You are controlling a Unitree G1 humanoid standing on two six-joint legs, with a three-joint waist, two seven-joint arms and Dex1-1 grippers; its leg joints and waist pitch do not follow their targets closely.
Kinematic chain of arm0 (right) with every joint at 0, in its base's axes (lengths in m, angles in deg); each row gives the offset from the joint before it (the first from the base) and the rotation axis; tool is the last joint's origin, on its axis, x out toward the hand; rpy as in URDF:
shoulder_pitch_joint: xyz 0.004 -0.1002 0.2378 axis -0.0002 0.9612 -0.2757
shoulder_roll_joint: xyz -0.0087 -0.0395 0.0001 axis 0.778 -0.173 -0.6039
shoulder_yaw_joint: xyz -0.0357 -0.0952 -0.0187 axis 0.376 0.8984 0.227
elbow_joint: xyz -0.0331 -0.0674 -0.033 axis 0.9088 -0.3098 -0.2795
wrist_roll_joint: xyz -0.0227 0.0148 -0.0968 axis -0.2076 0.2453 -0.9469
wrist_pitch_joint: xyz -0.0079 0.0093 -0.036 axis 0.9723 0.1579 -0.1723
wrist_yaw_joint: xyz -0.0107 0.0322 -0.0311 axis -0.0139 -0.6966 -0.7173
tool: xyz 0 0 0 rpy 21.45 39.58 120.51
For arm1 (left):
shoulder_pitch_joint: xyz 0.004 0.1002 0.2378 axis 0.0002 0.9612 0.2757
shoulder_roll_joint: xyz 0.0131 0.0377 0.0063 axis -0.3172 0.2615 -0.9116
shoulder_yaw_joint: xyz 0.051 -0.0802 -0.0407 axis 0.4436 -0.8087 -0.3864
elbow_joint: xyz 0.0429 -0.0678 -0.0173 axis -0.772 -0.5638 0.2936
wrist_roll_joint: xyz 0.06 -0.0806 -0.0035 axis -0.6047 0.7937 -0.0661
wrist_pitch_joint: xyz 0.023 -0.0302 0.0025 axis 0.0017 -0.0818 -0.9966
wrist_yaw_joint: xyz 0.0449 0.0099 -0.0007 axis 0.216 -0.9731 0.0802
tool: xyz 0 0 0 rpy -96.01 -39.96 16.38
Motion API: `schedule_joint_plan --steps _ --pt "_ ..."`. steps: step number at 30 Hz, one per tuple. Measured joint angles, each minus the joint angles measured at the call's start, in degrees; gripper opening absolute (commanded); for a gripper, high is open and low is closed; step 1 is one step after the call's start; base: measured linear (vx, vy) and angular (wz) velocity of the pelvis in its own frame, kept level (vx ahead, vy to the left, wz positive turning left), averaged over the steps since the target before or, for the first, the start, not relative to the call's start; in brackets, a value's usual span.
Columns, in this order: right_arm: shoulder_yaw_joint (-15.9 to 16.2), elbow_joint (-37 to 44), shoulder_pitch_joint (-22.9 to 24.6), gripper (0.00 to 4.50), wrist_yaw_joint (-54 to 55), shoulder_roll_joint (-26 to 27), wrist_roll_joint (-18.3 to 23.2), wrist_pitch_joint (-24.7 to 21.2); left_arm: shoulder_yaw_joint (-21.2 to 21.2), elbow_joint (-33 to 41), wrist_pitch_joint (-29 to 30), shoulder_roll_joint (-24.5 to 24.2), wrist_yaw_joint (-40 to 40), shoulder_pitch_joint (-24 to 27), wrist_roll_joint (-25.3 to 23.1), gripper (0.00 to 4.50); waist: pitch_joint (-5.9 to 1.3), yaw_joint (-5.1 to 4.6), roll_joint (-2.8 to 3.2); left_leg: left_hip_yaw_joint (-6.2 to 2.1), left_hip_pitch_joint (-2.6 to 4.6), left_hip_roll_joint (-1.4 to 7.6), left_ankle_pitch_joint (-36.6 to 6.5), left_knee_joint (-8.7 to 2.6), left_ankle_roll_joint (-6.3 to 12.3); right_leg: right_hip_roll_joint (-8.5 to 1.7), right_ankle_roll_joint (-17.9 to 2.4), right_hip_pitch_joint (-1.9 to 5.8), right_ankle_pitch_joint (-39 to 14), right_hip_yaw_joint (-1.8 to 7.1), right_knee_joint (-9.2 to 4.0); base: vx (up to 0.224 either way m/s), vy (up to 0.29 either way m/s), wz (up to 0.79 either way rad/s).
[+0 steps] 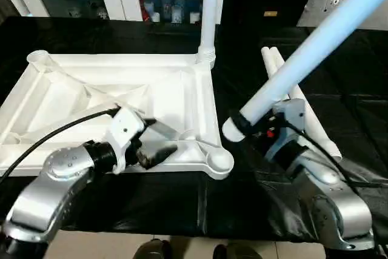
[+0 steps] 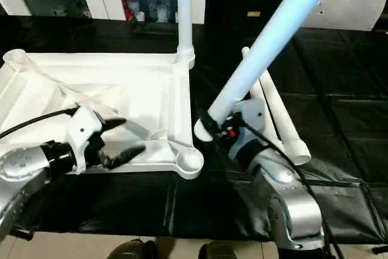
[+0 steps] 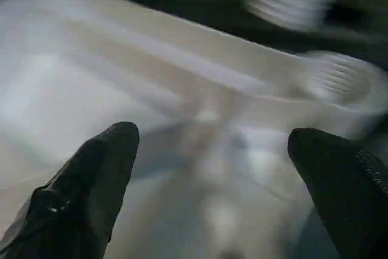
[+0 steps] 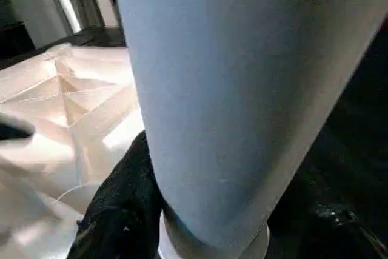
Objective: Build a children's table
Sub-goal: Insert table leg to table base
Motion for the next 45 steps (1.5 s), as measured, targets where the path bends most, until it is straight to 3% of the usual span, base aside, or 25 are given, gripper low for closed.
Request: schedule_joint_plan --steps 4,12,19,29,38,45 --pt "0.2 -0.2 0.1 1.90 -1.1 -1.6 0.0 -0.5 3.8 -0.2 0.4 -1.3 6.6 -2.2 1.2 4.12 -0.57 0.49 0.91 0.15 0.16 0.02 0.0 0.01 0.02 -0.03 0.0 0.09 0.0 0.03 0.06 0.000 0.000 0.00" --pt "0.8 -1.1 1.3 1.90 -3.5 -3.3 0.0 -1.4 9.5 -7.0 -2.4 1.3 9.9 -6.8 -2.5 3.32 -0.70 0.67 0.76 1.01 0.33 0.60 0.5 0.03 0.03 -0.03 -0.1 0.06 0.1 0.00 0.43 0.000 0.000 0.00" --pt "2.0 -1.0 1.7 1.90 -4.5 -3.9 0.0 -1.4 10.4 -14.1 -5.6 3.9 9.6 -9.1 -4.1 2.66 -0.90 0.69 0.51 1.06 0.33 0.64 0.6 0.06 0.07 -0.03 -0.2 0.04 0.2 -0.01 0.48 0.000 0.000 0.00" --pt "1.9 1.1 4.3 1.90 -4.4 -5.1 -0.5 -1.6 10.9 -20.5 -11.2 4.2 13.5 -11.9 -6.2 1.77 -1.53 0.64 1.51 1.08 0.22 0.69 0.6 0.09 0.11 -0.04 -0.2 0.03 0.2 -0.07 0.41 0.000 0.000 0.00" --pt "2.1 1.8 5.7 1.90 -4.4 -5.2 -0.4 -2.0 12.2 -23.8 -12.8 2.0 20.1 -13.3 -6.3 0.97 -1.53 0.45 1.54 1.10 0.24 0.74 0.6 0.06 0.09 -0.02 -0.2 0.01 0.2 -0.07 0.41 0.000 0.000 0.00" --pt "2.0 2.0 6.2 1.90 -4.3 -5.2 -0.4 -2.2 12.3 -26.8 -16.4 2.9 18.5 -13.5 -9.3 0.42 -1.52 0.45 1.54 1.13 0.19 0.74 0.6 0.01 0.09 -0.02 -0.2 -0.05 0.2 -0.07 0.37 0.000 0.000 0.00"
